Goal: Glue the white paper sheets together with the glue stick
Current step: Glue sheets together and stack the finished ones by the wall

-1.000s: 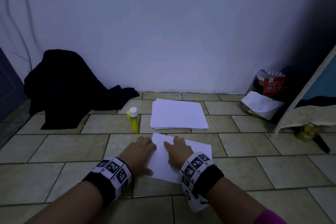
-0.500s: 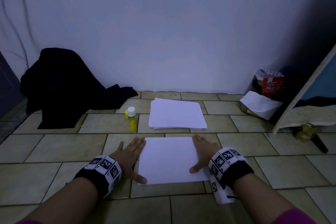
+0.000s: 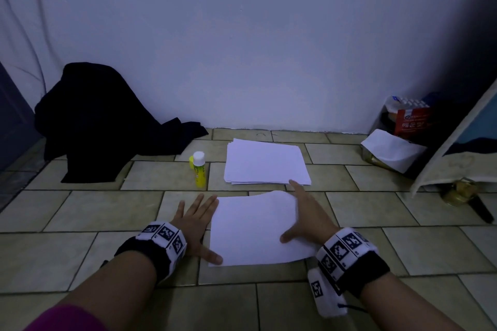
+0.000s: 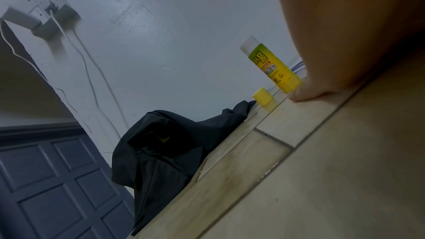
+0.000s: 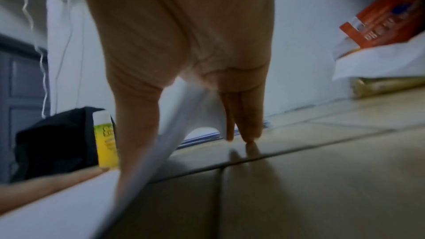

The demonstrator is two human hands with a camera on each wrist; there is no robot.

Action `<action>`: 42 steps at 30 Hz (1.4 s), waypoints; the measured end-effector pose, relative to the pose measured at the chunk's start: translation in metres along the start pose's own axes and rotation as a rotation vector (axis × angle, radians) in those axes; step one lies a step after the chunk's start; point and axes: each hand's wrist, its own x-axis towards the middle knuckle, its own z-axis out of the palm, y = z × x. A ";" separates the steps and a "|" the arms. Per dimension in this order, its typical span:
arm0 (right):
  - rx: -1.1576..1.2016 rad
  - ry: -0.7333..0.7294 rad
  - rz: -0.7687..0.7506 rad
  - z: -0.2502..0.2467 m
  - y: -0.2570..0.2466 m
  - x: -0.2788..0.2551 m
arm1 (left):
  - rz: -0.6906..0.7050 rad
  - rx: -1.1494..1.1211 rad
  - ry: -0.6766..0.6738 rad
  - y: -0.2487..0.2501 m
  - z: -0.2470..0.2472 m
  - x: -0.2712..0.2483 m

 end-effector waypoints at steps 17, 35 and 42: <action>0.325 0.135 -0.097 -0.067 0.022 0.000 | -0.030 -0.019 -0.025 0.000 -0.002 0.002; 1.064 -0.051 -0.179 -0.086 0.015 0.092 | -0.005 -0.043 -0.019 -0.005 0.001 0.004; 0.522 0.208 0.102 -0.070 0.037 0.136 | 0.000 -0.043 -0.020 -0.006 0.000 0.004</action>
